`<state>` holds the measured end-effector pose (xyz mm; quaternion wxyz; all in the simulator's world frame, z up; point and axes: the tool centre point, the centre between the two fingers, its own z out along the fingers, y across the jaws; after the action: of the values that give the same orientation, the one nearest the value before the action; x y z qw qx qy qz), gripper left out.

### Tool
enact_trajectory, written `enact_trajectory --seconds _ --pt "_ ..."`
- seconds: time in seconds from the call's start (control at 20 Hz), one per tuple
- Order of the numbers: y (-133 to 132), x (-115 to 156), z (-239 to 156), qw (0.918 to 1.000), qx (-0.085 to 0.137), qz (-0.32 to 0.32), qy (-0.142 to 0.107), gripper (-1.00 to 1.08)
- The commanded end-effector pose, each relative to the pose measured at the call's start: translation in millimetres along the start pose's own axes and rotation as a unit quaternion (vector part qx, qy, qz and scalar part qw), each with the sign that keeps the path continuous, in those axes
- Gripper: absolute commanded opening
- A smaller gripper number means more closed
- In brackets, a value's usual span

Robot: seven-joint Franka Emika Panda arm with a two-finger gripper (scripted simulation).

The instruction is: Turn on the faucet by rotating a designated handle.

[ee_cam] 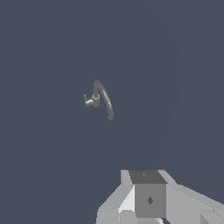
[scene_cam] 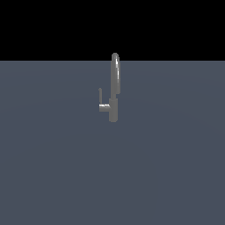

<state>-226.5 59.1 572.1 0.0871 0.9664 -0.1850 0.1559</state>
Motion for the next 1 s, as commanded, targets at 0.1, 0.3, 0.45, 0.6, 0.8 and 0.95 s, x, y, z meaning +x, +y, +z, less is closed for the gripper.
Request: enact_trajectory --seconds 0.1,0.3,0.45,0.6,0.8,0.95 --pt "-22.3 9.1 -13.7 0.9975 -0.023 0.051 0.043 -1.0" --pt "-44.9 17.7 -19.5 0.9918 -0.044 0.092 0.078 -1.0" --pt "-63.3 24.7 -19.8 0.9858 -0.058 0.12 0.102 -1.0" --pt "-82.4 32.4 -16.2 0.9787 -0.073 0.147 0.124 -1.0" --pt "-108.3 43.8 -4.9 0.9679 -0.091 0.179 0.151 -1.0" --pt "-127.4 53.3 8.5 0.9593 -0.104 0.201 0.168 -1.0"
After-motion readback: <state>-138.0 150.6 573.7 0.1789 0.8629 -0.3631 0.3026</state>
